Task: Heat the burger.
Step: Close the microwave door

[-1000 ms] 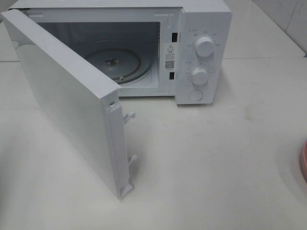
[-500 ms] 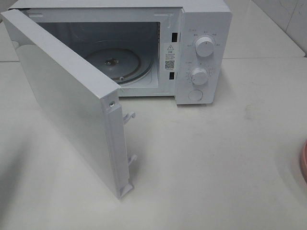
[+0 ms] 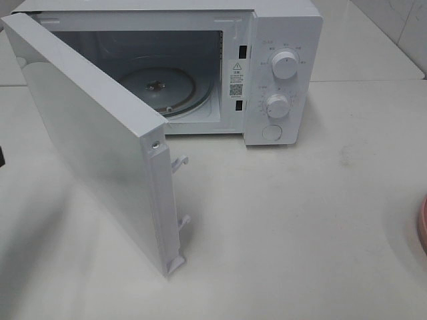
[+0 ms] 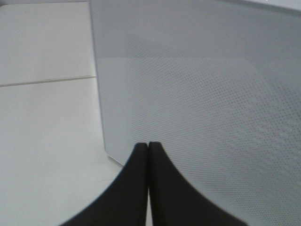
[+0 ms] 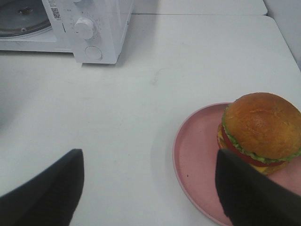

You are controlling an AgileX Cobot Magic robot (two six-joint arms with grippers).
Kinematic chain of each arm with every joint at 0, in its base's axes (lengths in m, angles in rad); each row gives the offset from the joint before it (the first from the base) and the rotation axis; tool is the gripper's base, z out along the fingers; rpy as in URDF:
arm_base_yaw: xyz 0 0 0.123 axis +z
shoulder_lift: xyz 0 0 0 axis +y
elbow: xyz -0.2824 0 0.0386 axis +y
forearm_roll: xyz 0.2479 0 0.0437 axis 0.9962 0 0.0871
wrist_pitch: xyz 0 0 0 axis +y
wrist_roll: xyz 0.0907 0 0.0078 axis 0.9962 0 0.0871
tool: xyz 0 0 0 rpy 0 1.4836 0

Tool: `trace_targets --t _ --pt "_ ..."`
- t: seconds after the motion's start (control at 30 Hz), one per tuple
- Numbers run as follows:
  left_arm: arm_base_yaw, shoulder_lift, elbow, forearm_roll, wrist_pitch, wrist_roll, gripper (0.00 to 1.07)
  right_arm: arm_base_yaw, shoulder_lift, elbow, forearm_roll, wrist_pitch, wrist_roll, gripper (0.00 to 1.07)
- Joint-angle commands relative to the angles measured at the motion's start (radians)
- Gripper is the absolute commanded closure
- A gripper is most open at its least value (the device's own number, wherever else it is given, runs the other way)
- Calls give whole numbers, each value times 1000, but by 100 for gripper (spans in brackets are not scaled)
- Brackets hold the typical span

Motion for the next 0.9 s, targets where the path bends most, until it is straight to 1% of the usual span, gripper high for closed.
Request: trace_targets --t 0.03,0.13,0.2,0.4,0.43,0.5,0.53,0.67,0.7,0.73,0.9 --pt "-59 91 -43 7 -52 -9 107 -4 -27 3 -1 -13 0 32" --pt "-68 107 -49 8 -61 -9 107 -4 -27 3 -1 -13 0 32" --pt "-102 178 -52 9 -129 -9 107 -4 -27 3 -1 -13 0 32" --pt "-141 248 -62 8 -183 -9 107 -4 -27 3 -1 -13 0 32" --pt "-165 265 -77 8 -184 -9 107 -4 -27 3 -1 -13 0 32" --pt "-175 272 -87 8 -183 -9 107 -4 -27 3 -1 -13 0 32" --pt "-199 285 -109 3 -182 -9 107 -4 -27 3 -1 -13 0 32" --pt "-230 306 -132 -4 -182 -9 107 -4 -27 3 -1 -13 0 32" --pt "-251 323 -151 -10 -182 -9 107 -4 -27 3 -1 -13 0 32" --pt "-251 323 -151 -10 -182 -9 107 -4 -27 3 -1 -13 0 32" --pt "-310 374 -206 -38 -182 -9 107 -4 -27 3 -1 -13 0 32"
